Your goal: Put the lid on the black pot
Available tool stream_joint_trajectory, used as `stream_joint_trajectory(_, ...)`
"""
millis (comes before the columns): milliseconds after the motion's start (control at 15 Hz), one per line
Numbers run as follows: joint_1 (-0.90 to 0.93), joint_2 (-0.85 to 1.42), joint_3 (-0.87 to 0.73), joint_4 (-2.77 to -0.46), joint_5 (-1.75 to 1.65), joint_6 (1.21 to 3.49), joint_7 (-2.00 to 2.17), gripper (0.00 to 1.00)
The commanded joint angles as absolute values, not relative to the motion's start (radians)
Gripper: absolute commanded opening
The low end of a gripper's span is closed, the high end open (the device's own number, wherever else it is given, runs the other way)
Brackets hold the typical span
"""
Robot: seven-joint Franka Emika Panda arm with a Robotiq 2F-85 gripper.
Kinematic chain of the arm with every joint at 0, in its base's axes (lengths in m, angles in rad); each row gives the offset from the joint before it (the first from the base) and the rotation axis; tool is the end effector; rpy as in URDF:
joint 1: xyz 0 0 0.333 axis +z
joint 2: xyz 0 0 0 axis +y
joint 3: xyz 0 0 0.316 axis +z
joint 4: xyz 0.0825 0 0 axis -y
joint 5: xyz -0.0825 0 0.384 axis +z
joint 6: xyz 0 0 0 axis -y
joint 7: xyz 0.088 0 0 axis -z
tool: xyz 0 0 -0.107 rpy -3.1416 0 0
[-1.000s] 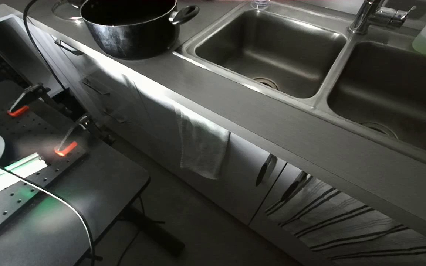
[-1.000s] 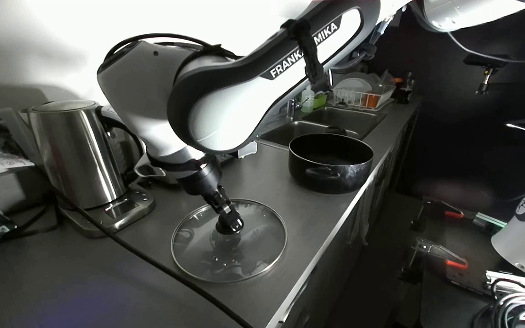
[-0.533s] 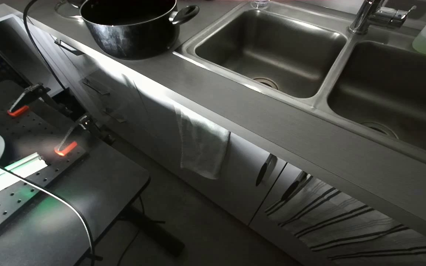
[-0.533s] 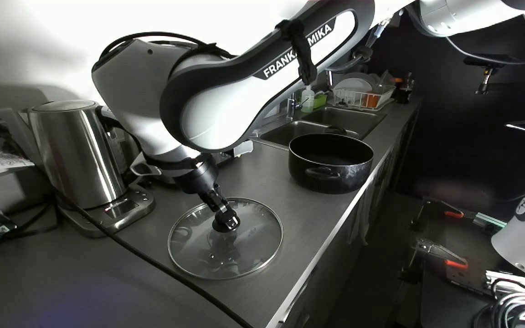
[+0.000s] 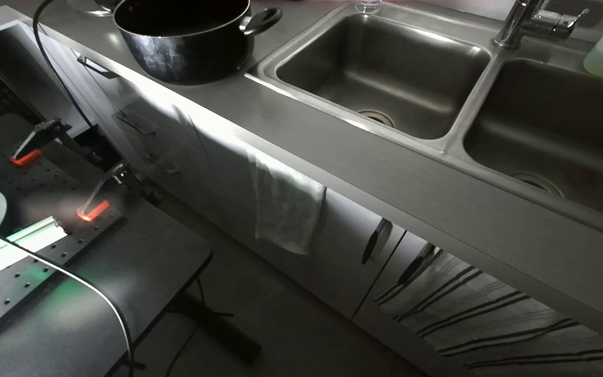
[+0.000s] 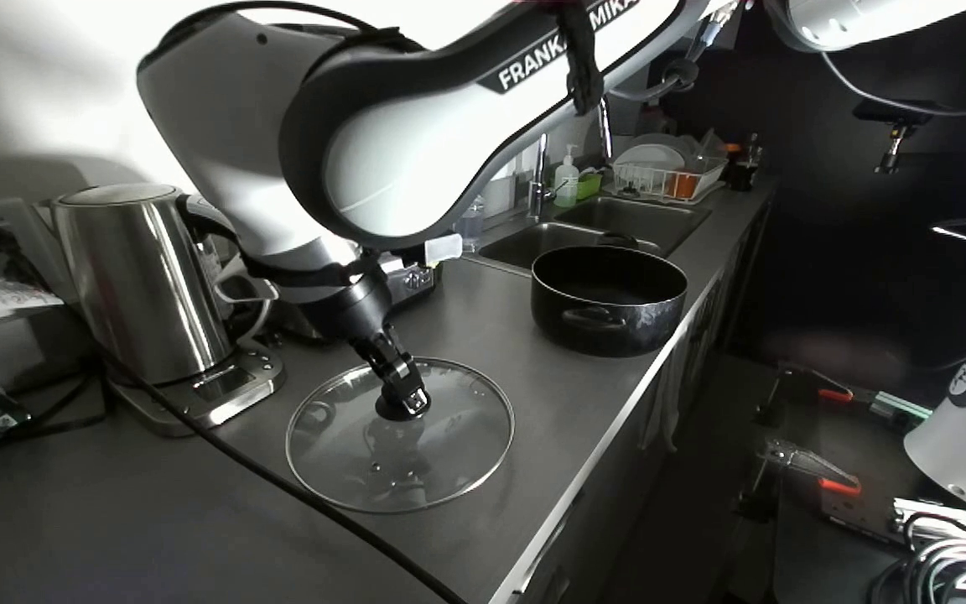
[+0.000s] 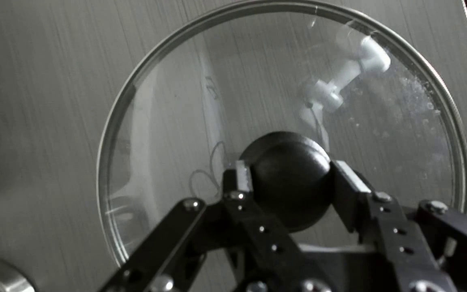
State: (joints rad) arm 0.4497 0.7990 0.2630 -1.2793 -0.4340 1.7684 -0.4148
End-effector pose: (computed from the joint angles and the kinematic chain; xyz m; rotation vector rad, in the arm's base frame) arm 0.5909 0.4051 0.2648 2.3473 1.6478 -0.3547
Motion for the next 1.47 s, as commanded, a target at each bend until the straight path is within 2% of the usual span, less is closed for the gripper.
stream_joint_trajectory(0, 0.441, 0.673, 0.291, -1.363, -0.427, 1.73, -0.449, 0.25)
stream_joint_trajectory(667, 0.402, 0.394, 0.299, -1.583, -0.411, 1.72, -0.46, 0.25)
stream_joint_trajectory(1400, 0.258, 0.173, 0.28, -1.764, -0.406, 1.666, -0.61, 0.25)
